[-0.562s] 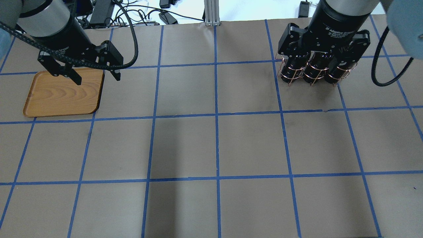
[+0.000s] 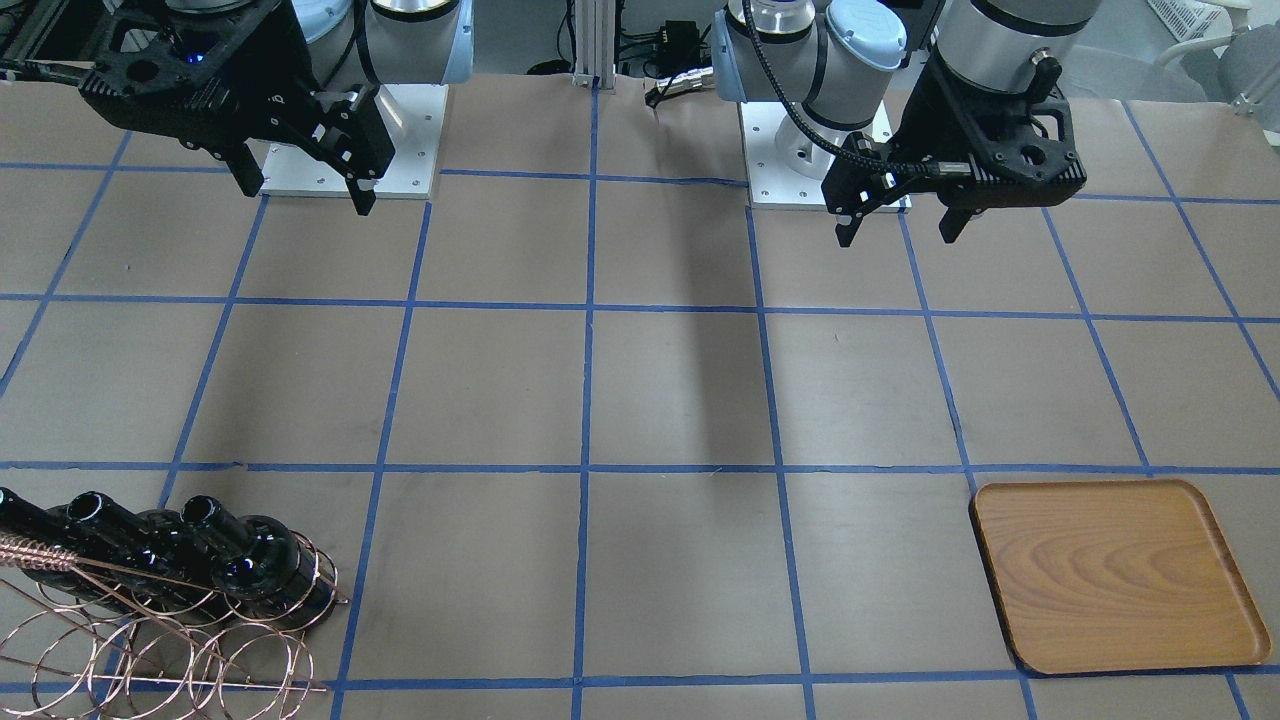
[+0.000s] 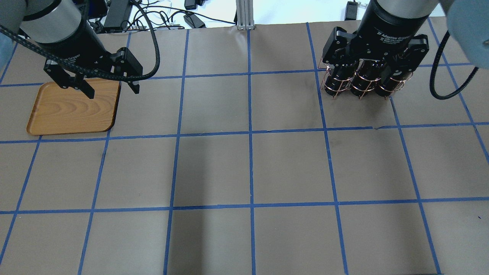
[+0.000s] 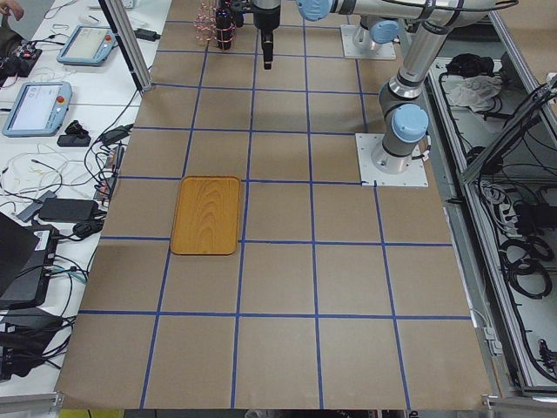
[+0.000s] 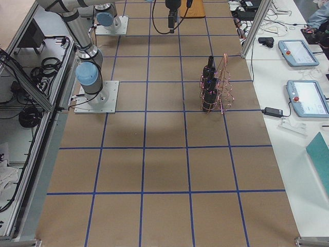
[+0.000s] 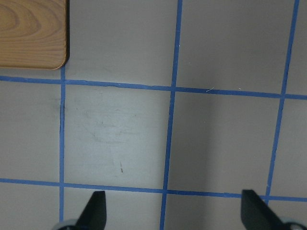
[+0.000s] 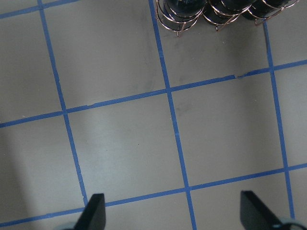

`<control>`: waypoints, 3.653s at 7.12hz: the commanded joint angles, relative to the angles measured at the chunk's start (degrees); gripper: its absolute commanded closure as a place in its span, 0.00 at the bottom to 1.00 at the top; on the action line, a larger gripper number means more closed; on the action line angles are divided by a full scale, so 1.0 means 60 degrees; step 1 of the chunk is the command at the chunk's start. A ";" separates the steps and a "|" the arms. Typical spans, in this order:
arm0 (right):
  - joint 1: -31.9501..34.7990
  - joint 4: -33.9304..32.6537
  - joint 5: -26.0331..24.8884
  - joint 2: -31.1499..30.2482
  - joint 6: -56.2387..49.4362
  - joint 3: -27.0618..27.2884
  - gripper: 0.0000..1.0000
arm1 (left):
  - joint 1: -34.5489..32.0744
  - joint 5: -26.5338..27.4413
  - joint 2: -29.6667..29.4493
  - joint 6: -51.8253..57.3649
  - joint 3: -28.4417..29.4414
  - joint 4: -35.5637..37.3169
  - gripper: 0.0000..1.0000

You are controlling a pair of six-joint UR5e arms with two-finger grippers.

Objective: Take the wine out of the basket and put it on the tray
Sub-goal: 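Lower the right gripper over the wine bottles in the copper rack, then close the right gripper on the neck of the nearest dark bottle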

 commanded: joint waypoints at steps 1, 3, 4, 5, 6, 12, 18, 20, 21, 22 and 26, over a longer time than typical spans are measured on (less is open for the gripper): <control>-0.0002 0.0036 -0.0039 0.0042 -0.0220 0.0000 0.00 | 0.0000 -0.0003 0.0000 0.0001 -0.0005 -0.0004 0.00; -0.0002 0.0051 -0.0097 0.0116 -0.0485 -0.0014 0.00 | 0.0029 0.0011 -0.0029 0.0001 -0.0005 0.0025 0.00; -0.0002 -0.0079 -0.0083 0.0130 -0.0776 -0.0029 0.00 | 0.0058 0.0011 -0.0029 0.0001 -0.0005 0.0025 0.00; -0.0205 -0.0240 -0.0213 0.0377 -0.1257 -0.0145 0.00 | 0.0073 0.0011 0.0000 0.0001 -0.0005 0.0011 0.00; -0.0584 -0.0416 -0.0766 0.1047 -0.1798 -0.0538 0.00 | 0.0088 0.0011 0.0000 0.0001 -0.0005 0.0011 0.00; -0.2169 -0.2056 -0.0742 0.3937 -0.4292 -0.2139 0.01 | 0.0117 0.0026 -0.0015 0.0001 -0.0005 0.0011 0.00; -0.2199 -0.2555 -0.0552 0.4656 -0.4527 -0.1948 0.21 | 0.0102 0.0011 -0.0044 0.0001 -0.0020 0.0040 0.00; -0.2286 -0.2615 -0.0537 0.4672 -0.4602 -0.1948 0.44 | 0.0117 0.0011 -0.0044 0.0001 -0.0020 0.0055 0.00; -0.2403 -0.2600 -0.0537 0.4657 -0.4602 -0.1948 0.59 | 0.0117 0.0026 -0.0015 0.0001 -0.0020 0.0040 0.00; -0.2419 -0.2600 -0.0493 0.4642 -0.4602 -0.1962 0.68 | 0.0117 0.0011 -0.0029 0.0001 -0.0005 0.0040 0.00; -0.2419 -0.2556 -0.0508 0.4497 -0.4558 -0.1977 0.87 | 0.0117 0.0011 -0.0029 0.0001 -0.0020 0.0026 0.00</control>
